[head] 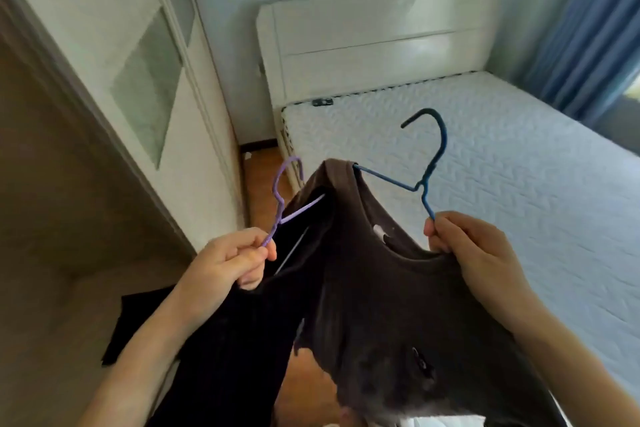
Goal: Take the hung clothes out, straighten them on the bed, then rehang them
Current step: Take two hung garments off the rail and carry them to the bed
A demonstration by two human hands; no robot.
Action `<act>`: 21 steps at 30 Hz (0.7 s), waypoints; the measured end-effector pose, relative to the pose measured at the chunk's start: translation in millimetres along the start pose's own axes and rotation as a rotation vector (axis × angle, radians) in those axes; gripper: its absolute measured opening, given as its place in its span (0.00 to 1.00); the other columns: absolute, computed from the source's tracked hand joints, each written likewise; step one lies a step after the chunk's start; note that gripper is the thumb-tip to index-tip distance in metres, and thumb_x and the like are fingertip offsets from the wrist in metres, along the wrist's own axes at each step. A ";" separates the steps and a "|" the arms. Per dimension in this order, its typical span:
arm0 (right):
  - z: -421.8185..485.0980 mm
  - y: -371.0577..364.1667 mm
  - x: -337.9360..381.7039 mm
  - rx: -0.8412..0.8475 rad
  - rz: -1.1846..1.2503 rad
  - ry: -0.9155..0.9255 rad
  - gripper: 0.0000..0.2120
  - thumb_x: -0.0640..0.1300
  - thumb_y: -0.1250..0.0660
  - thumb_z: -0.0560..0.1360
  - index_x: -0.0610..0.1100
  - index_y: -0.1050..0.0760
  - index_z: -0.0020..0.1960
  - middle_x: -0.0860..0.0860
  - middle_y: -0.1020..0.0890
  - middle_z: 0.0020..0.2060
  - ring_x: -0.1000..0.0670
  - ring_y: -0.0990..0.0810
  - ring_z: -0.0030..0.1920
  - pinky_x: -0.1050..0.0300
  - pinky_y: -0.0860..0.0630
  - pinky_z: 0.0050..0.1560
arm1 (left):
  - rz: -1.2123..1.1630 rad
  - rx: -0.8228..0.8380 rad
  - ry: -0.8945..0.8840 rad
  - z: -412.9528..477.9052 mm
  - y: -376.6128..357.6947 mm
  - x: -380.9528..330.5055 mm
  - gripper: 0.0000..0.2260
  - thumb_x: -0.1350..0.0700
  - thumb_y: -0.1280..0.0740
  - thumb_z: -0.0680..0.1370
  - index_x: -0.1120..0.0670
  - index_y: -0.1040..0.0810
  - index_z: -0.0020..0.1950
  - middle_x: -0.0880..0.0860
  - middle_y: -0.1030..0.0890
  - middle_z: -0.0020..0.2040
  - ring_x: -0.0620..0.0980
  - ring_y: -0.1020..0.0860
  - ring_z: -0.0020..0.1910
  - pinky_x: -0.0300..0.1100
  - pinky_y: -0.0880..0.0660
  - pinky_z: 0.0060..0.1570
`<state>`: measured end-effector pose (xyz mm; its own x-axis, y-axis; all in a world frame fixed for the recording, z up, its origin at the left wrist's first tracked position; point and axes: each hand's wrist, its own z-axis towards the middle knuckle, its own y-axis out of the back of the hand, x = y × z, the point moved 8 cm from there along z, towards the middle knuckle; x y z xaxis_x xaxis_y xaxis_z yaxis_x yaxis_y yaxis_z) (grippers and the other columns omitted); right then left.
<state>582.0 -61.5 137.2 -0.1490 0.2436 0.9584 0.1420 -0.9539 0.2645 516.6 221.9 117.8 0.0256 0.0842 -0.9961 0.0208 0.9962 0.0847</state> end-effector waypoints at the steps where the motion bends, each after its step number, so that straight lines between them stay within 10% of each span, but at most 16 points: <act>1: -7.3 17.7 -2.2 -0.076 -0.009 -0.012 0.13 0.38 0.41 0.80 0.40 0.23 0.39 0.54 0.27 0.27 0.58 0.30 0.31 0.68 0.34 0.34 | -0.017 0.044 -0.006 12.9 -10.4 -0.5 0.09 0.60 0.40 0.75 0.62 0.24 0.41 0.51 0.36 0.25 0.46 0.39 0.25 0.33 0.37 0.27; 11: -146.0 155.9 -7.5 -0.840 -0.141 -0.125 0.13 0.40 0.41 0.80 0.42 0.23 0.41 0.56 0.23 0.28 0.60 0.26 0.33 0.68 0.30 0.37 | -0.183 0.636 -0.127 105.9 -148.4 -37.7 0.16 0.56 0.32 0.74 0.71 0.28 0.45 0.50 0.36 0.25 0.45 0.38 0.23 0.32 0.38 0.26; 21: -383.9 200.2 -6.9 -1.412 -0.226 -0.301 0.13 0.39 0.42 0.81 0.45 0.21 0.42 0.58 0.18 0.35 0.61 0.20 0.38 0.73 0.25 0.40 | -0.185 1.078 -0.081 14.0 -358.6 -17.5 0.08 0.61 0.37 0.74 0.66 0.23 0.40 0.52 0.37 0.26 0.47 0.39 0.25 0.32 0.39 0.26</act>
<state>235.8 -321.5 142.3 0.1937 0.2663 0.9442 -0.9406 -0.2230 0.2559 522.6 -137.1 105.2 -0.0032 -0.1053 -0.9944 0.8932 0.4469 -0.0502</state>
